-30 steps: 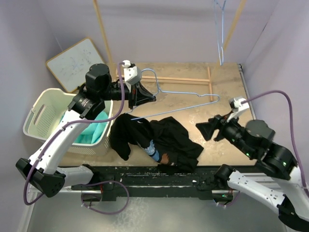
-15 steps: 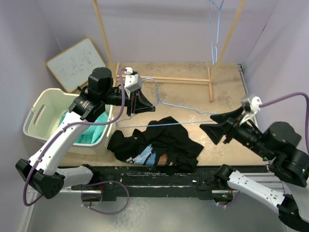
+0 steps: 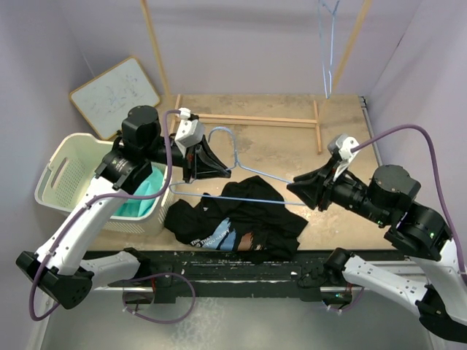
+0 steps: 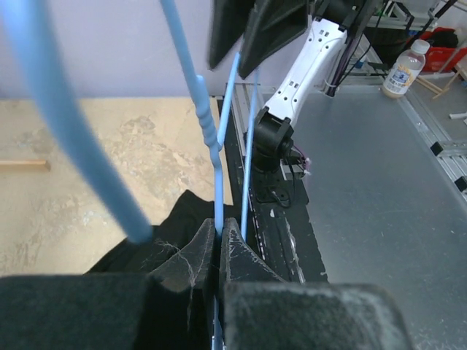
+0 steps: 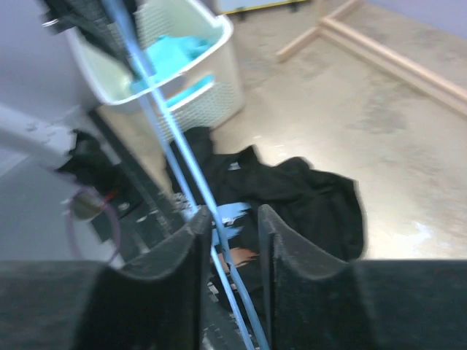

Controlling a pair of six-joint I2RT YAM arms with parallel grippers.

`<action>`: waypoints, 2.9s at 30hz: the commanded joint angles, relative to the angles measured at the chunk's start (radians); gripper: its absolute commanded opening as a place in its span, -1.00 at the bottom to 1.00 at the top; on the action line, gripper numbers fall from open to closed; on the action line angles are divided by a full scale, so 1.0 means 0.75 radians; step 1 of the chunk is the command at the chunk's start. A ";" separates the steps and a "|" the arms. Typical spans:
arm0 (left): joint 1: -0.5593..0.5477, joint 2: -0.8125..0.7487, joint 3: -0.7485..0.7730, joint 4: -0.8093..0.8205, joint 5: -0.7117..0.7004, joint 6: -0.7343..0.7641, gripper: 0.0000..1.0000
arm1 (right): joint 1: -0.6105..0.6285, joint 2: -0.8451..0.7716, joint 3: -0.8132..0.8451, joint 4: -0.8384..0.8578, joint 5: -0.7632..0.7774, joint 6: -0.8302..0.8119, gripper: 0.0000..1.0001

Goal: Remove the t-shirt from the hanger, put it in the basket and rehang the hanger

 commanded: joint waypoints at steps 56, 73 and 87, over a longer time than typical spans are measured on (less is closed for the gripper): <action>0.000 -0.587 -0.562 0.066 -0.874 -0.243 1.00 | -0.399 0.894 0.693 0.855 0.674 -0.149 -1.00; 0.000 -0.565 -0.572 0.054 -0.843 -0.251 0.98 | -0.513 1.089 0.839 0.749 0.559 -0.073 -1.00; -0.001 -0.372 -0.557 0.073 -0.782 -0.376 0.98 | -0.519 0.650 0.417 0.554 0.415 0.011 0.99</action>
